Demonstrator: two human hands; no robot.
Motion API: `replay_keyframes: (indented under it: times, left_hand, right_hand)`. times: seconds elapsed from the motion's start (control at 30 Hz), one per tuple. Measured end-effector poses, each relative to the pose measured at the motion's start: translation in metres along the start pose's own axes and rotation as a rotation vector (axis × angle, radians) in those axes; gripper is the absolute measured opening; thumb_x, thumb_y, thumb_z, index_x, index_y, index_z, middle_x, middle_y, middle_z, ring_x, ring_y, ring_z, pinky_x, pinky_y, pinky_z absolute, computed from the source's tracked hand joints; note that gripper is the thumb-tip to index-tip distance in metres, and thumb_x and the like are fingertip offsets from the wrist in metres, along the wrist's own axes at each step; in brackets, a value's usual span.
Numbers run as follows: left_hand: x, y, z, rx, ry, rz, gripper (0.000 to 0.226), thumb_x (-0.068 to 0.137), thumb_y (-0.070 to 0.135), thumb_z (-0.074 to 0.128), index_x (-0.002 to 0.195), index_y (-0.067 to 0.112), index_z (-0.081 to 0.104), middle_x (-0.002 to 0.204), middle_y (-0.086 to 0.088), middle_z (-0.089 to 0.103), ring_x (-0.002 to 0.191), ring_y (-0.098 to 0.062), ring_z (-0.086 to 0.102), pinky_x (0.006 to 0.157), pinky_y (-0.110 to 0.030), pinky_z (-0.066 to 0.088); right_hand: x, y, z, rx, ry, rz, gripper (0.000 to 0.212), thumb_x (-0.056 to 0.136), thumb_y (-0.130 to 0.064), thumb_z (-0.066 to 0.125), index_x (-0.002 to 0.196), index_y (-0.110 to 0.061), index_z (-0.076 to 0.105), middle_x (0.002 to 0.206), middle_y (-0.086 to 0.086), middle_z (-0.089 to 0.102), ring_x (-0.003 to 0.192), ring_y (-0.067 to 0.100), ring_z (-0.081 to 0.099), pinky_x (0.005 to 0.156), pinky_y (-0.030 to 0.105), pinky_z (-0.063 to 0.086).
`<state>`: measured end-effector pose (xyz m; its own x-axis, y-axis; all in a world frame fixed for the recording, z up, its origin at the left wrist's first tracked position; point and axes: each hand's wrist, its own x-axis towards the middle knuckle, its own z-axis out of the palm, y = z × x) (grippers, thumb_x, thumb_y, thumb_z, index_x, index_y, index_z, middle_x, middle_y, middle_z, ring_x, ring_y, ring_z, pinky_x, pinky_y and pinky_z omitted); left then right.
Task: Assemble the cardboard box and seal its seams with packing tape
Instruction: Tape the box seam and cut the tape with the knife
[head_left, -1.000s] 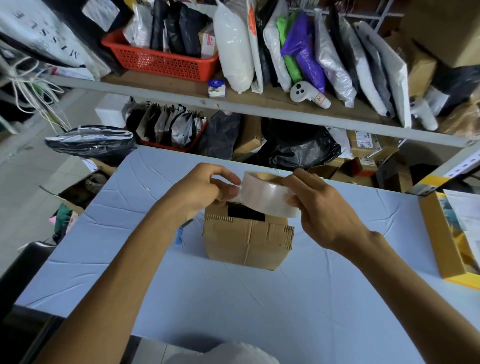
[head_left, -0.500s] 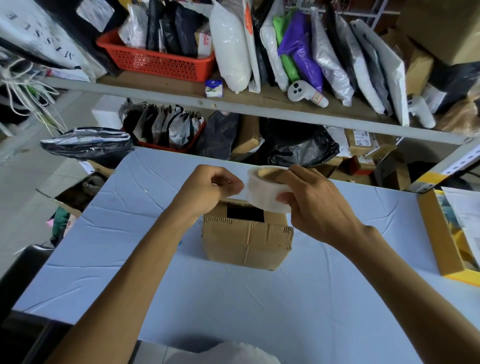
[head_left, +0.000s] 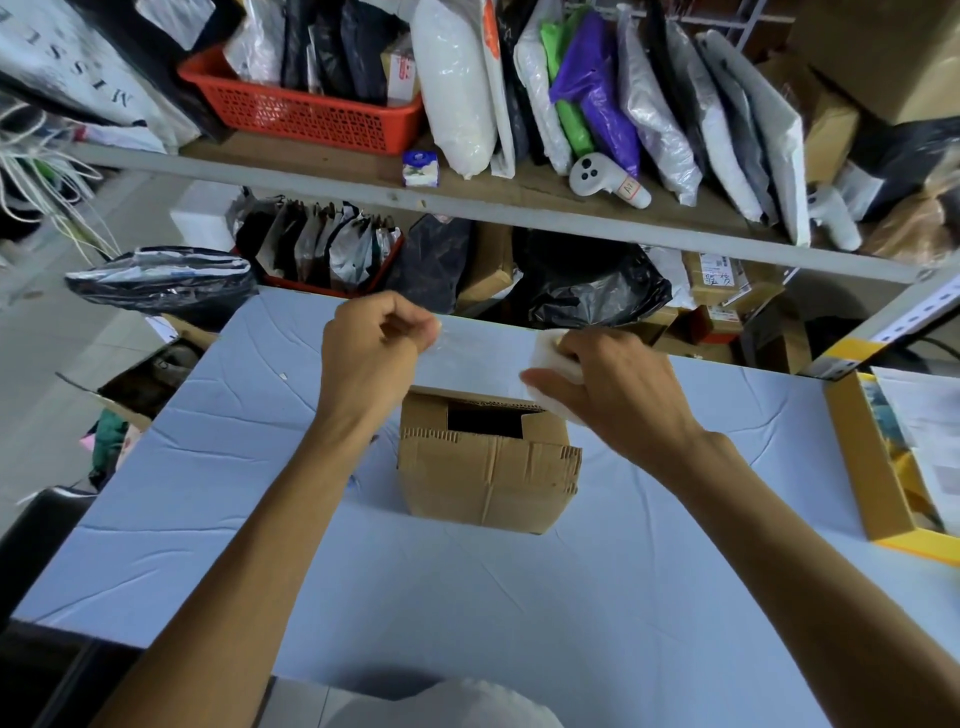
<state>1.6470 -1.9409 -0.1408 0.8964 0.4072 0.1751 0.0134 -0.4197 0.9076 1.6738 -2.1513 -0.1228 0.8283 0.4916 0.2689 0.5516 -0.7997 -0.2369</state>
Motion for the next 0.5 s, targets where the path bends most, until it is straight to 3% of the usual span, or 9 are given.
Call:
replay_keyframes:
  times: [0.13,0.23,0.33,0.5]
  left_hand:
    - [0.005,0.005,-0.003,-0.068,-0.078,-0.024,0.016,0.09,0.009,0.061,0.078,0.019,0.063,0.076,0.007,0.065,0.07,-0.004,0.067,0.074,-0.024,0.056]
    - [0.012,0.009,-0.009,-0.146,-0.153,-0.007,0.017,0.09,0.006,0.06,0.079,0.017,0.065,0.076,0.0,0.064,0.063,-0.005,0.067,0.065,-0.017,0.056]
    - [0.015,0.008,-0.011,-0.103,-0.192,0.032,0.014,0.088,0.007,0.064,0.079,0.018,0.067,0.073,0.002,0.065,0.061,-0.003,0.067,0.055,-0.012,0.05]
    - [0.017,0.001,-0.008,-0.131,-0.196,-0.026,0.02,0.09,0.006,0.061,0.077,0.021,0.066,0.073,0.003,0.066,0.062,0.0,0.065,0.056,-0.012,0.049]
  right_hand:
    - [0.005,0.002,-0.006,0.081,0.024,0.075,0.054,0.08,-0.065,0.057,0.07,-0.011,0.061,0.059,-0.001,0.057,0.052,0.017,0.052,0.046,0.026,0.033]
    - [0.004,0.005,-0.01,0.203,0.043,0.119,0.051,0.078,-0.066,0.06,0.061,-0.018,0.059,0.049,-0.01,0.048,0.047,0.008,0.046,0.044,0.026,0.029]
    - [-0.003,0.016,-0.012,0.447,0.014,0.136,0.047,0.076,-0.062,0.061,0.05,-0.025,0.047,0.048,-0.008,0.044,0.046,0.01,0.041,0.047,0.027,0.031]
    - [-0.01,0.031,-0.008,0.738,-0.099,0.167,0.04,0.074,-0.045,0.066,0.054,-0.014,0.048,0.054,-0.001,0.042,0.051,0.015,0.04,0.051,0.029,0.028]
